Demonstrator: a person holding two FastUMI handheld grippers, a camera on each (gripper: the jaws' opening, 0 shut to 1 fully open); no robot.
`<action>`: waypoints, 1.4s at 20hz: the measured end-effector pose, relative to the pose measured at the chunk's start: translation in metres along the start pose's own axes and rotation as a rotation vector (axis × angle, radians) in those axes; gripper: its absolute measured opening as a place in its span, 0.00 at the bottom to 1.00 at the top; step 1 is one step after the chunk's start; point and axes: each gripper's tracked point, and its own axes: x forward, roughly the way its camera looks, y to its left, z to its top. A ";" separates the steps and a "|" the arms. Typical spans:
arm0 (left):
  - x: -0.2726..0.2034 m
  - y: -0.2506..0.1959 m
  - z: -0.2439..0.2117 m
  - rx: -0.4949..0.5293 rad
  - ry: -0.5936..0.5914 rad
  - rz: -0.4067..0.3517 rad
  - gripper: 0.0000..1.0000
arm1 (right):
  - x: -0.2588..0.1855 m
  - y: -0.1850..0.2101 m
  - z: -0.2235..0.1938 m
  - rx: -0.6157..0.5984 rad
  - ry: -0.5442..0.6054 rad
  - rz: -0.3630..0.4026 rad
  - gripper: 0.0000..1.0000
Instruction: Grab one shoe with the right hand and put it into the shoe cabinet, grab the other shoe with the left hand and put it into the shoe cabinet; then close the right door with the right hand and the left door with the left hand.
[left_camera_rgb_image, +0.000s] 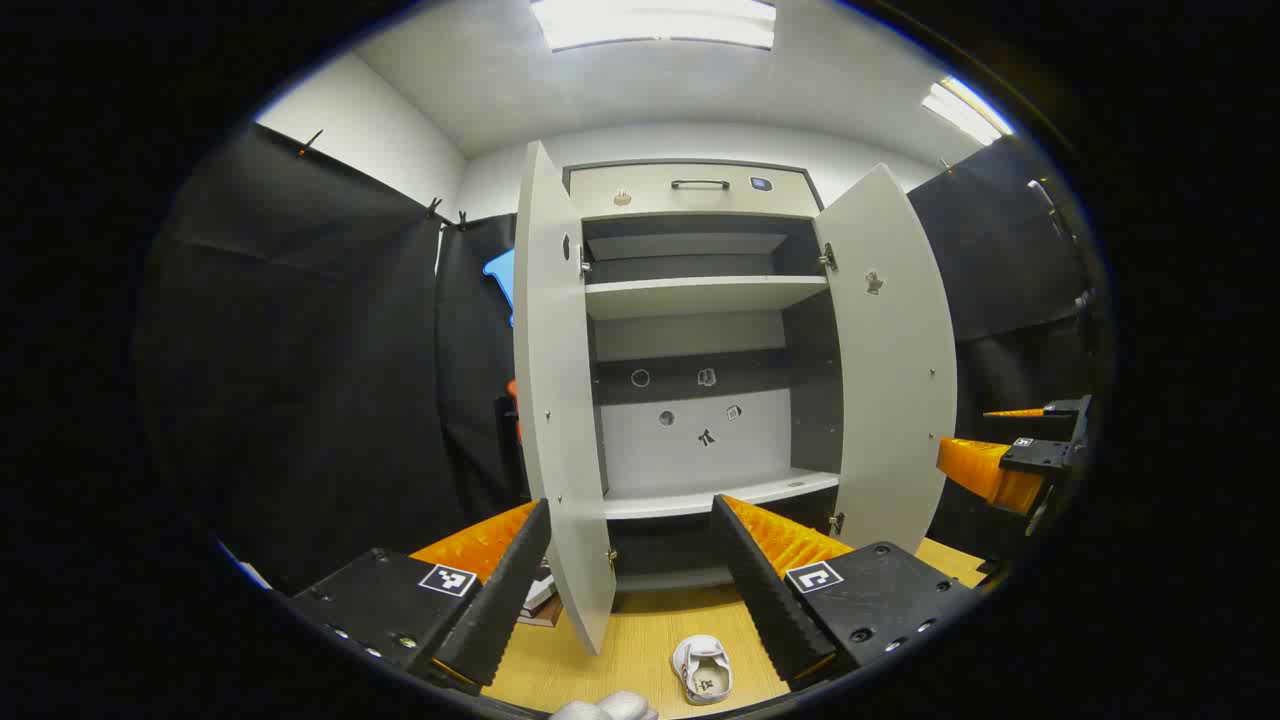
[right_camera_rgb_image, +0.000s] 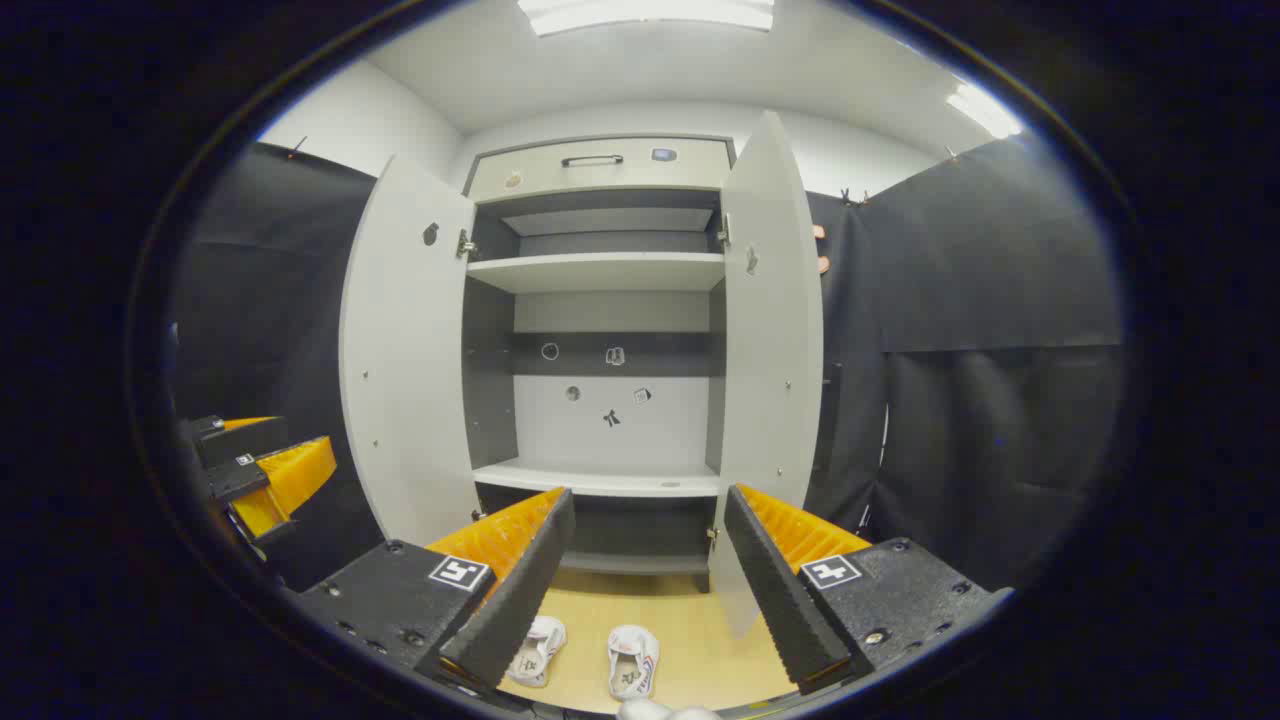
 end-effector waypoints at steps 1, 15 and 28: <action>-0.001 0.000 0.000 0.000 0.000 -0.003 0.96 | 0.000 0.000 0.000 0.001 0.003 -0.001 0.98; -0.004 0.015 -0.003 0.003 0.008 0.014 0.96 | 0.006 0.014 -0.010 -0.028 0.031 0.013 0.96; -0.013 0.028 -0.029 0.026 0.063 0.038 0.96 | 0.007 0.025 -0.275 -0.079 0.564 0.048 0.94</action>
